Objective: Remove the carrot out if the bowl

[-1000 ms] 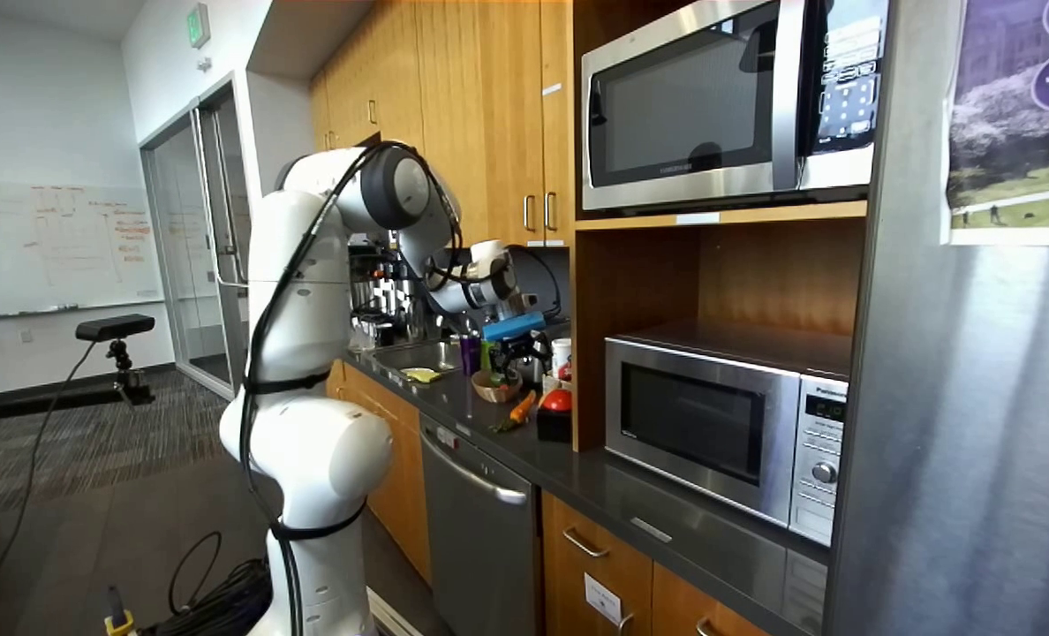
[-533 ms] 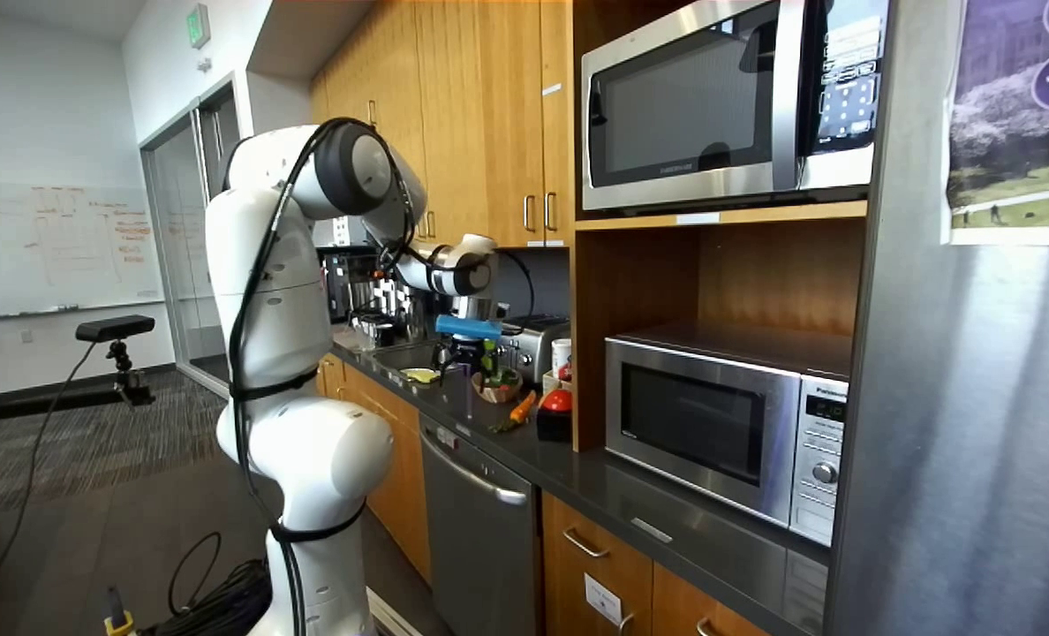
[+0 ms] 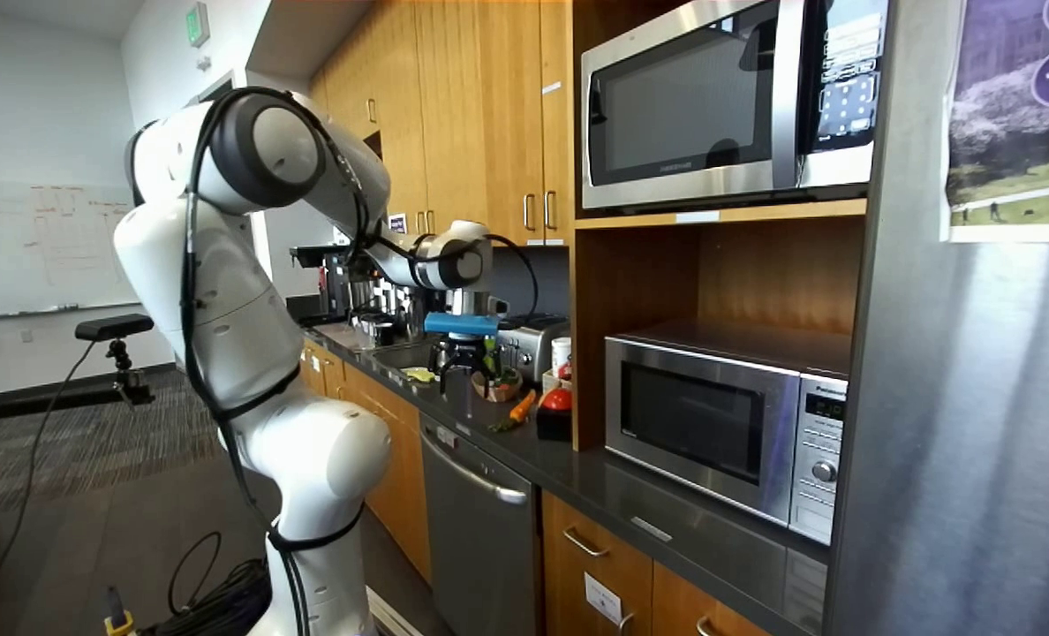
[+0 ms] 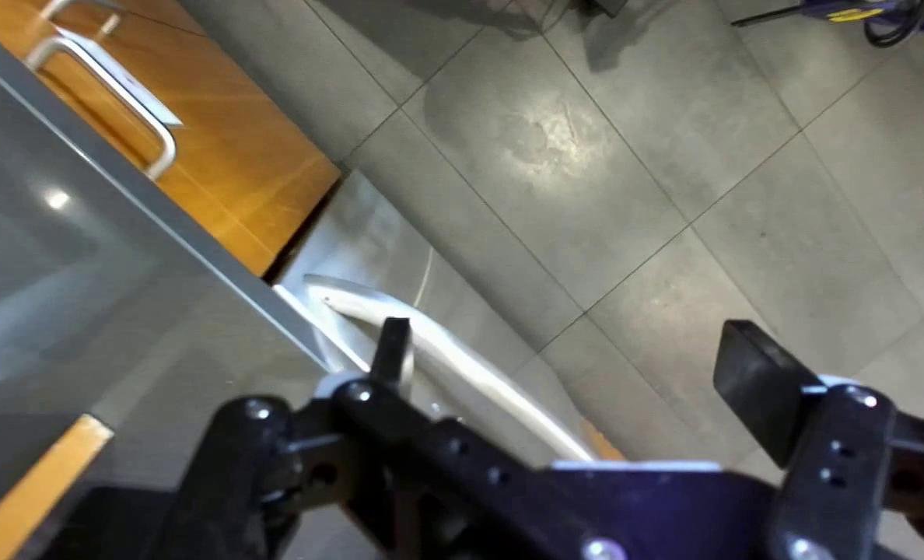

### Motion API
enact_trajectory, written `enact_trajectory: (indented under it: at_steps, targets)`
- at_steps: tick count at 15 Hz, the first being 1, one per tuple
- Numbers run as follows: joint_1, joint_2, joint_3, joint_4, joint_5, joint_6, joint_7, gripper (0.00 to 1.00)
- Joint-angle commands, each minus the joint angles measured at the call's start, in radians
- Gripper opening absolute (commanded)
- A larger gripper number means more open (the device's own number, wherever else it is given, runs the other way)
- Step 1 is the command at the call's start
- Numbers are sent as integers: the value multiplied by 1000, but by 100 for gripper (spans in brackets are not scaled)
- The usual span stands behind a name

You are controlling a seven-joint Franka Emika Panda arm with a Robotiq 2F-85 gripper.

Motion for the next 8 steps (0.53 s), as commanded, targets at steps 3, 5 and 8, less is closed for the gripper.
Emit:
enact_trajectory:
  at_steps: [3,5,8]
  targets:
    - [-102,-199,-156,-51,2,-90,67,100]
    - [-149,-255,-198,-62,3,-115,102,100]
    - [-141,-220,-210,-40,-3,-106,69,100]
